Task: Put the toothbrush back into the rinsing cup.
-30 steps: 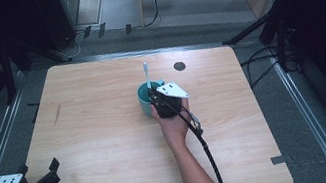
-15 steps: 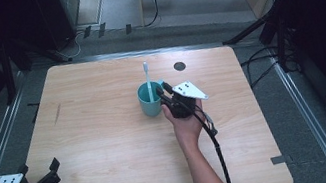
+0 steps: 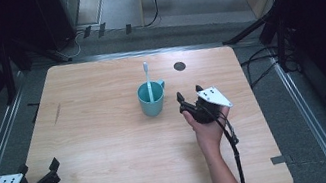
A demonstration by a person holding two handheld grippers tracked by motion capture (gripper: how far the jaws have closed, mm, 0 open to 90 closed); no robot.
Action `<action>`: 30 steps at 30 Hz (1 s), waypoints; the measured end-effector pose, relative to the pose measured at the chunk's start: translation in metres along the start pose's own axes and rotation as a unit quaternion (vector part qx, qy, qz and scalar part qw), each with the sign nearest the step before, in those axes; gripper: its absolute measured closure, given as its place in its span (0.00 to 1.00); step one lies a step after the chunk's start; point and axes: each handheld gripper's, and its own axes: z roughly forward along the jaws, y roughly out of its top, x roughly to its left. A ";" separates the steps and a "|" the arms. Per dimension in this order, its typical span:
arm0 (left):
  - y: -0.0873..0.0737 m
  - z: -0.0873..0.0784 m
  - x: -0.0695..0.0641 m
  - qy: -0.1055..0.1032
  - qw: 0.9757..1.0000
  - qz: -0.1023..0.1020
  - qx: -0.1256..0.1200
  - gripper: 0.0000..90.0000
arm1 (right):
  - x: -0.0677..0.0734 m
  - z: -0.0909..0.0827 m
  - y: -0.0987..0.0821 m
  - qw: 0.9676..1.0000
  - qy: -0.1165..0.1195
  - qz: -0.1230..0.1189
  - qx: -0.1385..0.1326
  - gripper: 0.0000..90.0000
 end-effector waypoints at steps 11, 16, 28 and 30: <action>0.000 0.000 0.000 0.000 1.000 0.001 0.000 0.01 | -0.037 -0.030 -0.012 0.999 -0.028 0.012 0.012 0.00; 0.000 0.000 0.000 0.001 1.000 0.002 0.000 0.01 | -0.050 -0.041 -0.019 0.999 -0.040 0.007 0.015 0.00; 0.000 0.000 0.000 0.001 1.000 0.002 0.000 0.01 | -0.082 -0.071 -0.044 0.998 -0.064 0.021 0.019 0.00; 0.000 0.000 0.000 0.001 1.000 0.002 0.000 0.01 | -0.088 -0.076 -0.049 0.997 -0.070 0.021 0.023 0.00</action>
